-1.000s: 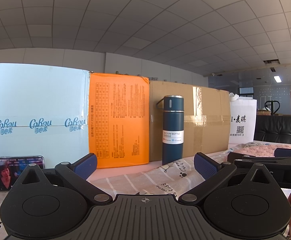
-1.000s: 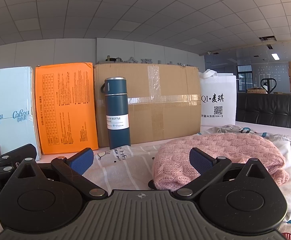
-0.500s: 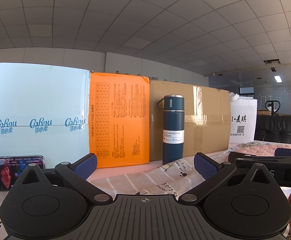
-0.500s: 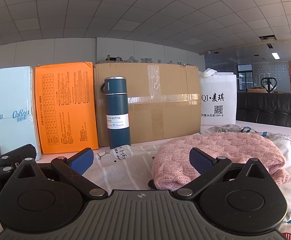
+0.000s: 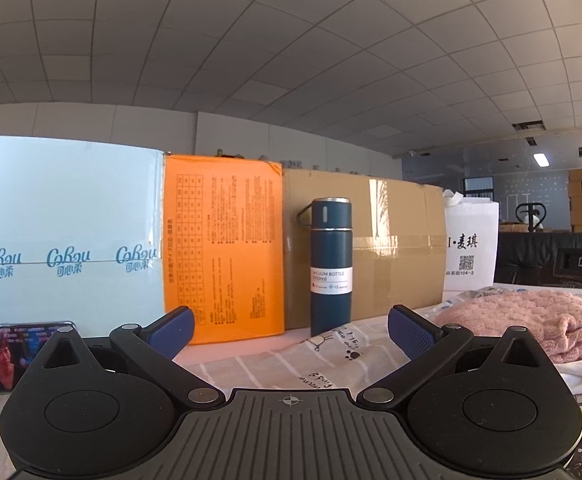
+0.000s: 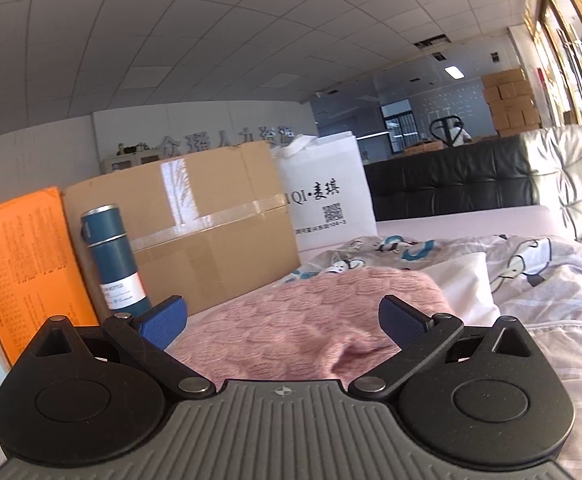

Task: Fold clothes
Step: 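Grasp the pink cardigan with the right gripper while the left gripper grasps it too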

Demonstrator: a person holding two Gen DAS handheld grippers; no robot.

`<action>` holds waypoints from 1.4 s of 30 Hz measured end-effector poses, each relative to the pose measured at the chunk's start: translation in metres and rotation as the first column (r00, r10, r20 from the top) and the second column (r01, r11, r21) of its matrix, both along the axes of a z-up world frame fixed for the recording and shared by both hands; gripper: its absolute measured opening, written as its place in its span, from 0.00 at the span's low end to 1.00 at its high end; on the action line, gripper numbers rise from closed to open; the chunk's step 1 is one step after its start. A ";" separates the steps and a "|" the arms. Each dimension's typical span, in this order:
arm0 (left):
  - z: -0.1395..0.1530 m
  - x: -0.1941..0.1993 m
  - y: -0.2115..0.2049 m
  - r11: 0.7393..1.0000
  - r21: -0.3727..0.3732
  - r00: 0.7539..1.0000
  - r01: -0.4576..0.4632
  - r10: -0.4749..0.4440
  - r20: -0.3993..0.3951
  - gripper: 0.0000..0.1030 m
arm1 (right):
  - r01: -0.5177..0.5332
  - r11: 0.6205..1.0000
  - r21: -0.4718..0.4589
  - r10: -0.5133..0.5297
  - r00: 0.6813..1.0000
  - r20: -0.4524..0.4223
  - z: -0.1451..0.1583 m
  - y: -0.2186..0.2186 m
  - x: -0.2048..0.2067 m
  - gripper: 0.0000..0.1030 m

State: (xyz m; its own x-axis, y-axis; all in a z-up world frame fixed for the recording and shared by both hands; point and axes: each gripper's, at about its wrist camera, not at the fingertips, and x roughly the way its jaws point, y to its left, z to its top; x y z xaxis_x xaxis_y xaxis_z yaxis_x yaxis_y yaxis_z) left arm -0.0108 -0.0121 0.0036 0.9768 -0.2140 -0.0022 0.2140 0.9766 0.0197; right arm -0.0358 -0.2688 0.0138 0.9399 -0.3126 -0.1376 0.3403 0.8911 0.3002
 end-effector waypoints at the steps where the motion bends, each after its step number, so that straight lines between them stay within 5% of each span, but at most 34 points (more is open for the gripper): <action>1: 0.001 0.000 -0.004 1.000 0.023 1.000 0.011 -0.011 0.002 1.00 | 0.014 1.000 0.024 -0.014 1.000 -0.004 0.000 -0.011 -0.003 1.00; 11: 0.015 -0.013 -0.093 0.954 0.265 0.980 0.138 -0.171 0.105 1.00 | 0.014 0.965 0.263 -0.019 1.000 0.017 -0.015 -0.108 -0.027 1.00; 16: 0.007 -0.020 -0.170 0.871 0.443 0.946 0.213 -0.296 0.128 1.00 | -0.128 0.933 0.337 0.105 0.991 0.086 -0.025 -0.146 -0.023 1.00; 21: -0.012 -0.015 -0.228 0.778 0.561 0.927 0.283 -0.373 0.050 1.00 | -0.280 0.848 0.451 0.211 0.957 0.198 -0.035 -0.171 -0.018 1.00; 30: -0.036 0.020 -0.294 0.650 0.677 0.906 0.345 -0.418 -0.060 0.95 | -0.324 0.715 0.619 0.210 0.945 0.252 -0.062 -0.199 -0.014 1.00; 34: -0.031 0.036 -0.297 0.661 0.600 0.883 0.450 -0.432 -0.185 0.64 | -0.323 0.732 0.600 0.222 0.945 0.239 -0.061 -0.197 -0.016 1.00; 36: -0.032 0.039 -0.298 0.647 0.609 0.878 0.460 -0.433 -0.203 0.35 | -0.322 0.741 0.589 0.226 0.946 0.233 -0.061 -0.195 -0.016 1.00; 38: -0.031 0.038 -0.296 0.653 0.604 0.880 0.457 -0.433 -0.197 0.28 | -0.320 0.745 0.585 0.227 0.947 0.228 -0.061 -0.195 -0.016 1.00; 42: -0.019 0.035 -0.280 0.721 0.555 0.902 0.414 -0.408 -0.143 0.24 | -0.318 0.759 0.567 0.235 0.947 0.217 -0.061 -0.193 -0.012 1.00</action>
State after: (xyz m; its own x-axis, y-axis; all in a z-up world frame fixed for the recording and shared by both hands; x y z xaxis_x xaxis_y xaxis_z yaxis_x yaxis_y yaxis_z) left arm 0.0246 -0.2916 -0.0159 0.7924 -0.5518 -0.2603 0.5953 0.6060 0.5277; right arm -0.0476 -0.4621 -0.0477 0.9943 0.0670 -0.0826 0.0292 0.5745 0.8180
